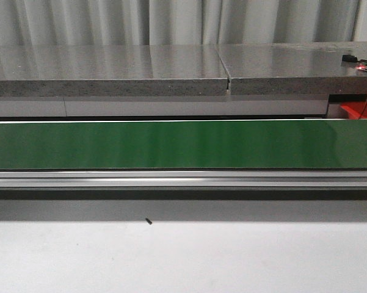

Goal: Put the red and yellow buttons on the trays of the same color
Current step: 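Move the left gripper over the red push-button on the table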

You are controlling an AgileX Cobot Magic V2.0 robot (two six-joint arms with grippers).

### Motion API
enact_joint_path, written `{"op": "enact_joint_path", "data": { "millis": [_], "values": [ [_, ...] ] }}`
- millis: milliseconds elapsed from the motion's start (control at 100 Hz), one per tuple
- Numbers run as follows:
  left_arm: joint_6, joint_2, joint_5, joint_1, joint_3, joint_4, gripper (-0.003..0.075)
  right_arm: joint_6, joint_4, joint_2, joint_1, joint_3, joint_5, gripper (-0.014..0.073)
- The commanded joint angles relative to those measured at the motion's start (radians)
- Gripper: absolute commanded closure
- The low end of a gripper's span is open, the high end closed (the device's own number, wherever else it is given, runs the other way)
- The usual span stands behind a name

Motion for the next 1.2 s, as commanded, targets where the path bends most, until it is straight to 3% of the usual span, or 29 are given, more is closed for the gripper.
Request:
{"op": "enact_joint_path", "data": {
  "millis": [0,430,670,1020,1190],
  "values": [
    [-0.005,-0.032,-0.084,-0.009,0.034,-0.004,0.0741,-0.004,-0.007,-0.016,0.002,-0.017,-0.085,0.0662],
    [-0.005,-0.032,-0.06,-0.009,-0.012,-0.004,0.0741,-0.004,-0.007,-0.016,0.002,-0.017,-0.085,0.0662],
    [-0.009,0.089,0.111,-0.009,-0.196,-0.005,0.0741,-0.004,-0.007,-0.016,0.002,-0.017,-0.085,0.0662],
    [-0.009,0.497,0.49,-0.009,-0.6,-0.005,0.0741,-0.004,-0.007,-0.016,0.002,-0.017,-0.085,0.0662],
    [-0.009,0.623,0.545,-0.009,-0.677,-0.005,0.0741,-0.004,-0.007,-0.016,0.002,-0.017,-0.085,0.0662]
  ]
}}
